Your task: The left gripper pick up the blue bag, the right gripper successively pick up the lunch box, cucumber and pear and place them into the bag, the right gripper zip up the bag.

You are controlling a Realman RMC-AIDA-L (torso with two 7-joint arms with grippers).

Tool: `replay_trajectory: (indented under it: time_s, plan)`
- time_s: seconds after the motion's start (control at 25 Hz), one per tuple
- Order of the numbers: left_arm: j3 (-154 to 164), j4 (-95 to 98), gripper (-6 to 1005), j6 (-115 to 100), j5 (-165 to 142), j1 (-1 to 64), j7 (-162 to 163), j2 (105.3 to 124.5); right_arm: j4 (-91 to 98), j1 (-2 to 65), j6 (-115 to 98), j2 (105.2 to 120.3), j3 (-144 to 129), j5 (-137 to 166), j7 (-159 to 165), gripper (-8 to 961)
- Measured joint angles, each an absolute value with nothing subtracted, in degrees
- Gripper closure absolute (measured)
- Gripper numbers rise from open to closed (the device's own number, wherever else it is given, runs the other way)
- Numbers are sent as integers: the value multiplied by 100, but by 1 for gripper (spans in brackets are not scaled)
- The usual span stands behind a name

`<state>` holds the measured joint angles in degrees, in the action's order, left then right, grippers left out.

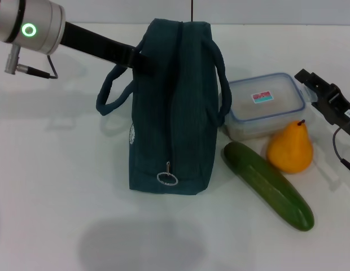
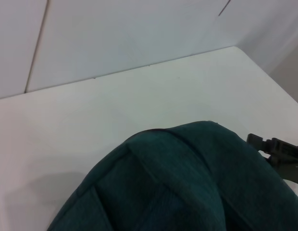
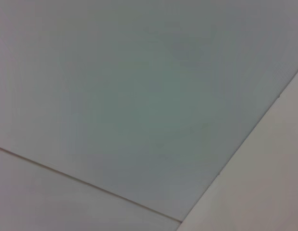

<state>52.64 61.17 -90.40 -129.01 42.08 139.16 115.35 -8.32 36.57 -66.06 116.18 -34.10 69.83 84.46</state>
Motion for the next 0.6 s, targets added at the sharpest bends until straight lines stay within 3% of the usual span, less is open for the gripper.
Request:
replay_trajectory:
  time_s: [0.16, 0.6]
  plan:
    - [5264, 6118, 963, -9040, -12901, 4203, 13913, 11548, -827, 3687, -6589, 11618, -3415, 7014, 8446, 350]
    - [5265, 6141, 963, -9043, -12902, 4216, 13879, 11569, -800, 3692, -6573, 11618, -3481, 7046, 8441, 801]
